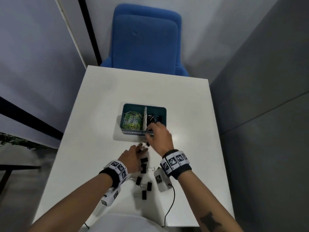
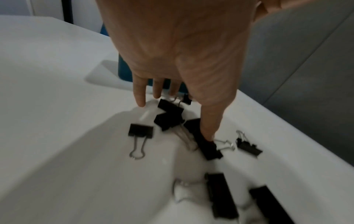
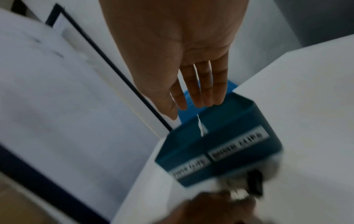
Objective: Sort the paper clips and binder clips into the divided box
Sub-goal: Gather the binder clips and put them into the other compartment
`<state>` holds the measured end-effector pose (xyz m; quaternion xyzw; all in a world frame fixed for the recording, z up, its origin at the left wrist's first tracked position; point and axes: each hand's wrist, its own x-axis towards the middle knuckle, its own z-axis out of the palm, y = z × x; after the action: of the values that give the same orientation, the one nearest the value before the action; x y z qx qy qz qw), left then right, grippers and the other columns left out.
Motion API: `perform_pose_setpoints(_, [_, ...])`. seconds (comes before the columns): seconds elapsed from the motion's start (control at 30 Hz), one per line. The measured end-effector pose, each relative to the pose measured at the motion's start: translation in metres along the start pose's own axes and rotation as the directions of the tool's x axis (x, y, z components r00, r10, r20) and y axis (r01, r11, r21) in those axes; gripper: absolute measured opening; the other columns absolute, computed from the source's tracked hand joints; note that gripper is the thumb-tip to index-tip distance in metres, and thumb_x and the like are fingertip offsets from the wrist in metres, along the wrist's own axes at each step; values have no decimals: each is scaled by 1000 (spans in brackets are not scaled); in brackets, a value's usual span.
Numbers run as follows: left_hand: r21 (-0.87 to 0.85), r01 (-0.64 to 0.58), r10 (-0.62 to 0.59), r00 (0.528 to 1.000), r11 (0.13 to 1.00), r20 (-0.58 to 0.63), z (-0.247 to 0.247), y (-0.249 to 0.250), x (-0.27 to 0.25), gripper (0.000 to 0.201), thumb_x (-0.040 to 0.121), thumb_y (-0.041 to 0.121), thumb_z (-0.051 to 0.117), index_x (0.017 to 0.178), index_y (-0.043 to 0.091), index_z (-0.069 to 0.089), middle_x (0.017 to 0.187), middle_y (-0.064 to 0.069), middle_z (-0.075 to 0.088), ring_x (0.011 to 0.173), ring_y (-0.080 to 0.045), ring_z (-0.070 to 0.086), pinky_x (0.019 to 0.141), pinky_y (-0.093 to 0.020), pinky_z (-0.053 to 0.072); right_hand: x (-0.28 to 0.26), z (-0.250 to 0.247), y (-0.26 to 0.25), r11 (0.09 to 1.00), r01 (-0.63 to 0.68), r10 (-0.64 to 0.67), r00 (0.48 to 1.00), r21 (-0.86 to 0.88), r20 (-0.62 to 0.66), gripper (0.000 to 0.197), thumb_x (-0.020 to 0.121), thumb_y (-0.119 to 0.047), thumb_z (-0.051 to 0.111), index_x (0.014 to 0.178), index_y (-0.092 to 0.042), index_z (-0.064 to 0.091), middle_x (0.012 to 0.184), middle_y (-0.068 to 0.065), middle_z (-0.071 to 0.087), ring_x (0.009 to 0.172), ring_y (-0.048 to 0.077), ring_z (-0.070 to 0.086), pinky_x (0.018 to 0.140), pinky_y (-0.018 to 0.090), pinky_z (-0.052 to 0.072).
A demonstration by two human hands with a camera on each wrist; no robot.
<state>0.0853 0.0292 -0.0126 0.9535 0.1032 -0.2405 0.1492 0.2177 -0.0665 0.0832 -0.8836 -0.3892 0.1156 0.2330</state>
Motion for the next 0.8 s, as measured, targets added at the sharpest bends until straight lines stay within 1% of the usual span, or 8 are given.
perform_pose_setpoints(0.1, [135,-83,86,996,987,-18,9,8,-9,72,67,34,71,133,24,46,143,-9,39,119,-32,47,65,-36,49,-21,43,14,988,100,-69,966,-114,251,31,86,-15,60,117,-12,62,123,7,58,112,27,54,75,36,53])
perform_pose_setpoints(0.17, [195,-100,111,993,976,-46,15,7,-15,69,49,27,83,115,21,63,127,-10,57,102,-30,58,49,-30,50,-30,65,25,974,157,-81,915,-165,394,40,84,-11,60,125,-10,55,146,13,41,130,33,41,84,46,54])
perform_pose_setpoints(0.27, [213,-165,174,985,963,-23,31,-1,-21,69,51,17,82,115,25,60,131,-8,52,99,-26,56,47,-29,50,-38,80,39,942,216,-51,850,-258,524,60,80,-16,68,133,-18,40,161,15,5,140,39,25,95,52,47])
perform_pose_setpoints(0.37, [195,-175,186,982,965,-36,35,-5,-28,75,47,1,75,116,23,57,129,-5,52,89,-23,55,43,-25,42,-42,82,46,910,262,-24,806,-321,591,85,78,-30,72,146,-17,22,161,16,-5,145,40,12,105,57,37])
perform_pose_setpoints(0.47, [184,-167,177,983,969,-43,29,-6,-33,76,37,-5,72,107,23,59,103,0,58,78,-20,53,39,-24,29,-45,81,51,911,245,-14,823,-332,569,86,73,-27,77,141,-8,29,155,16,15,130,39,33,95,48,47])
perform_pose_setpoints(0.63, [88,-73,77,996,993,-45,23,-10,-31,69,37,-1,83,94,24,53,87,0,54,63,-17,52,35,-22,21,-60,77,72,955,77,60,896,-288,439,43,80,4,56,122,-2,47,127,13,39,108,32,46,65,34,47])
perform_pose_setpoints(0.7, [54,-63,65,997,997,-36,20,-9,-32,65,40,4,85,94,24,54,83,2,53,58,-16,52,34,-21,22,-65,78,76,962,13,94,923,-274,373,37,83,1,53,119,-5,48,122,12,41,99,31,50,58,33,40])
perform_pose_setpoints(0.8, [29,-87,90,986,996,-138,14,-4,-34,47,59,12,82,94,24,54,80,3,52,55,-15,52,32,-21,28,-67,79,79,963,-149,205,946,-226,252,42,85,-10,56,124,-13,43,119,9,40,92,30,51,54,34,45])
